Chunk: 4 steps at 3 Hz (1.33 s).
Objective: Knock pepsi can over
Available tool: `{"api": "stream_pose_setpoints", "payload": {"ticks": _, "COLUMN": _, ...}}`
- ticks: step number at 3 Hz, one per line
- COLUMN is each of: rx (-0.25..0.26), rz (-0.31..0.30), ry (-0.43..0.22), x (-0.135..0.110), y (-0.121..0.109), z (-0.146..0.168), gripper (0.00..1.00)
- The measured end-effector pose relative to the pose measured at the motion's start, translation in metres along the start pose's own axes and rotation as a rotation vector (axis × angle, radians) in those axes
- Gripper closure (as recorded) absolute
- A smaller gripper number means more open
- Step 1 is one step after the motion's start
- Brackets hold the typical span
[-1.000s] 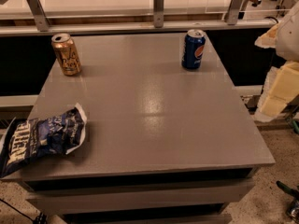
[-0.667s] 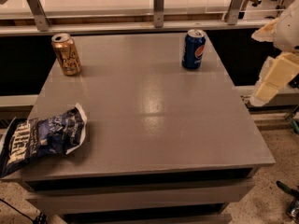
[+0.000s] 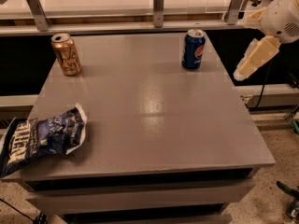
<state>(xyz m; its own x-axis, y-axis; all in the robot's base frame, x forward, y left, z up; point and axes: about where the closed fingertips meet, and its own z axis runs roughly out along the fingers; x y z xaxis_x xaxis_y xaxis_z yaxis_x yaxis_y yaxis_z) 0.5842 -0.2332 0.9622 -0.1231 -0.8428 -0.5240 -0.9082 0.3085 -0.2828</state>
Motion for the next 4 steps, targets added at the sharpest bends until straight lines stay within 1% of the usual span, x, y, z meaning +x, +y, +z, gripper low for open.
{"api": "stream_pose_setpoints", "payload": {"ticks": 1, "rx": 0.065, "rz": -0.030, "ry": -0.035, "x": -0.013, "y": -0.024, "z": 0.011, "gripper": 0.00}}
{"api": "stream_pose_setpoints", "payload": {"ticks": 2, "rx": 0.065, "rz": -0.030, "ry": -0.035, "x": -0.013, "y": -0.024, "z": 0.011, "gripper": 0.00}}
{"api": "stream_pose_setpoints", "payload": {"ticks": 3, "rx": 0.078, "rz": 0.004, "ry": -0.101, "x": -0.011, "y": -0.036, "z": 0.018, "gripper": 0.00}}
{"api": "stream_pose_setpoints", "payload": {"ticks": 4, "rx": 0.092, "rz": 0.055, "ry": -0.235, "x": -0.009, "y": -0.058, "z": 0.034, "gripper": 0.00}}
